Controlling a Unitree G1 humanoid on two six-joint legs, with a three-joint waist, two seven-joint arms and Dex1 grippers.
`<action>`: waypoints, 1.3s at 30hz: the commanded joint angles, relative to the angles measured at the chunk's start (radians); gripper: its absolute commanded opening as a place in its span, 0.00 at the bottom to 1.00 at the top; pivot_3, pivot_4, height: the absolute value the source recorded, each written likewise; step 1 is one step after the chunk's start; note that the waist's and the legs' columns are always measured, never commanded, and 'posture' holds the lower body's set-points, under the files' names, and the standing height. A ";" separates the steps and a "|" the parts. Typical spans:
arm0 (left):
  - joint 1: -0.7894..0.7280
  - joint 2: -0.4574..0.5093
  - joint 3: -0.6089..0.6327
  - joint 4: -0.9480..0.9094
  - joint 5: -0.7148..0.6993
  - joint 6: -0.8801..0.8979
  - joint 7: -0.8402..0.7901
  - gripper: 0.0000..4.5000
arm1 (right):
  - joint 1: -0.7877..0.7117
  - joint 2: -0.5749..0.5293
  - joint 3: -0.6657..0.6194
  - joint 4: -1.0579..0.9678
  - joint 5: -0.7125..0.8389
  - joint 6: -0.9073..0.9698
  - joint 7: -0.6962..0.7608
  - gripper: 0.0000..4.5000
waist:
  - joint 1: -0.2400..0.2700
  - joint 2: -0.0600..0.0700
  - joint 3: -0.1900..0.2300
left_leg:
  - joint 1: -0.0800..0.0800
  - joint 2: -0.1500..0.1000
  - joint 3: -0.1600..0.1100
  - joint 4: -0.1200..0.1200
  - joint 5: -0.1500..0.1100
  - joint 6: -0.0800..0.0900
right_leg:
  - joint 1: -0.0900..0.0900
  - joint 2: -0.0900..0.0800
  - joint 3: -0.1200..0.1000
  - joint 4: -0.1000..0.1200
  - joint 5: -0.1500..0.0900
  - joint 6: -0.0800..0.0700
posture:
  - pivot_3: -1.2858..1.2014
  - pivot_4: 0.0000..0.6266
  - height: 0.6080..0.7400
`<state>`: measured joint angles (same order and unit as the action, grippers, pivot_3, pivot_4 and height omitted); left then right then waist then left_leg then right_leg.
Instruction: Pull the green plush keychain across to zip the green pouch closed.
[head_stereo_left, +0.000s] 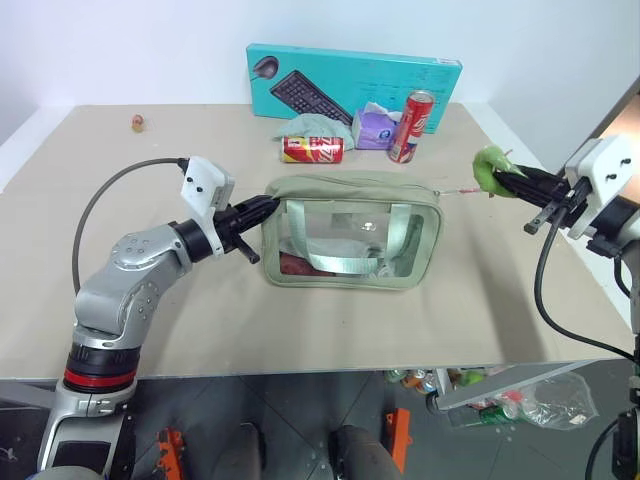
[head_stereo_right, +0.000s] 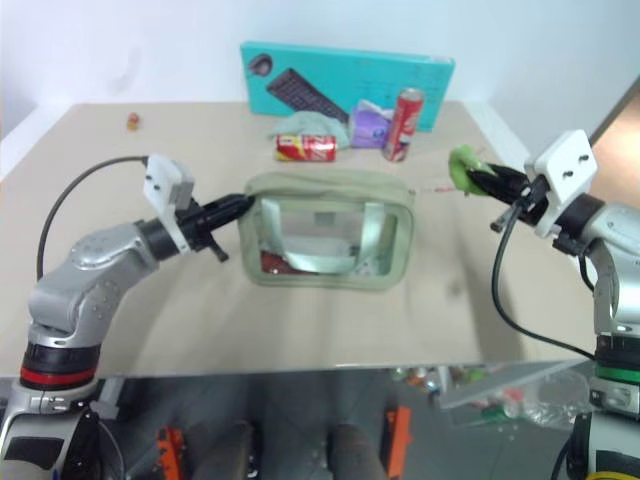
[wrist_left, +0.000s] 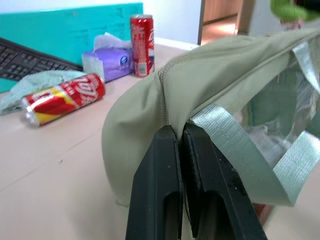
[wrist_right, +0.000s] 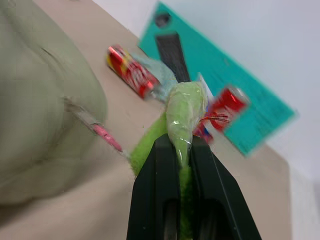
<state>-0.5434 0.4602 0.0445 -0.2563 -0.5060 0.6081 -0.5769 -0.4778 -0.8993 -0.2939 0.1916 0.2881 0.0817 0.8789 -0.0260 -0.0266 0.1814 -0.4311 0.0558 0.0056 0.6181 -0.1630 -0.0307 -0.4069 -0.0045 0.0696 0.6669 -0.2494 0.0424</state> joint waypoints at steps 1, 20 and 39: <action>0.011 0.004 0.041 -0.032 0.038 -0.028 0.059 0.00 | 0.055 0.016 -0.056 -0.035 -0.023 0.008 -0.096 0.01 | -0.002 0.000 0.000 | 0.000 0.000 0.000 0.000 0.000 0.000 | 0.000 0.000 0.000 0.000 0.000 0.000 | 0.52 0.24 1.00; 0.044 -0.014 0.030 -0.083 0.008 0.018 0.093 0.00 | 0.379 0.306 0.206 -0.211 -0.133 0.044 -0.260 0.01 | -0.012 -0.001 -0.001 | 0.005 0.000 0.000 0.001 0.000 0.000 | 0.003 0.002 0.003 0.000 0.002 0.000 | 0.52 0.24 1.00; -0.032 0.032 0.236 -0.010 -0.287 0.128 -0.002 0.99 | 0.184 0.188 -0.149 -0.446 0.403 0.376 -0.187 0.99 | -0.009 -0.001 -0.001 | 0.002 -0.001 -0.002 0.000 0.000 0.000 | 0.002 0.001 0.002 -0.001 0.001 0.001 | 0.52 0.24 1.00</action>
<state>-0.5432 0.4754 0.2252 -0.2643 -0.7396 0.7276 -0.5683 -0.2759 -0.6729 -0.3898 -0.2259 0.6638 0.4507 0.6808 -0.0350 -0.0273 0.1806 -0.4295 0.0545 0.0033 0.6180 -0.1629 -0.0309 -0.4050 -0.0032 0.0714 0.6663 -0.2486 0.0434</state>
